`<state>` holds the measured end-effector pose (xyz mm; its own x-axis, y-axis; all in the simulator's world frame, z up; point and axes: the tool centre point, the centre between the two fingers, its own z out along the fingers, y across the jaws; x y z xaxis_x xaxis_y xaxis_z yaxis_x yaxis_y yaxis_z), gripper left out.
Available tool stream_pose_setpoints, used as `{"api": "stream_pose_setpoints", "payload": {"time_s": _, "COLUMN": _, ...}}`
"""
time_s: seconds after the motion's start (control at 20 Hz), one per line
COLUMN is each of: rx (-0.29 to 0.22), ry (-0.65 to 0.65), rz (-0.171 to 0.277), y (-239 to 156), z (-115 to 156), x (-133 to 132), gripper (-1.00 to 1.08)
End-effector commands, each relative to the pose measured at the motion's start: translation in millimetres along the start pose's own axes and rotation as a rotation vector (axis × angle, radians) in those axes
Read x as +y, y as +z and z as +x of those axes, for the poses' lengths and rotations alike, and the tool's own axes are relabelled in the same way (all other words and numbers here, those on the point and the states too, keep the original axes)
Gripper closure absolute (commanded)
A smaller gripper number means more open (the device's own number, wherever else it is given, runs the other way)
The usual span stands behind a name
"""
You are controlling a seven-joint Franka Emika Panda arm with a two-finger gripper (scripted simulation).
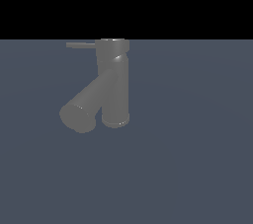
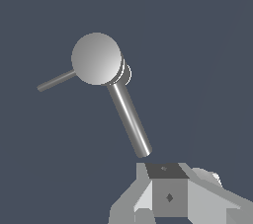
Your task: Turn on the faucet by rotating a designated handle.
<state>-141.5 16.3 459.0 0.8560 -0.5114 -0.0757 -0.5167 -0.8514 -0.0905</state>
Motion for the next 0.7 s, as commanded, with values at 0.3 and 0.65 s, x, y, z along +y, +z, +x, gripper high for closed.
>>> {"api": "stream_pose_setpoints", "payload": {"time_s": 0.3, "rx": -0.022, "ry": 0.202, "rz": 0.009, "y": 25, "z": 28, "x": -36, "gripper": 1.08}}
{"api": "stream_pose_setpoints", "payload": {"time_s": 0.65, "rx": -0.030, "ry": 0.370, "rz": 0.004, "y": 50, "z": 49, "x": -66, "gripper": 1.08}}
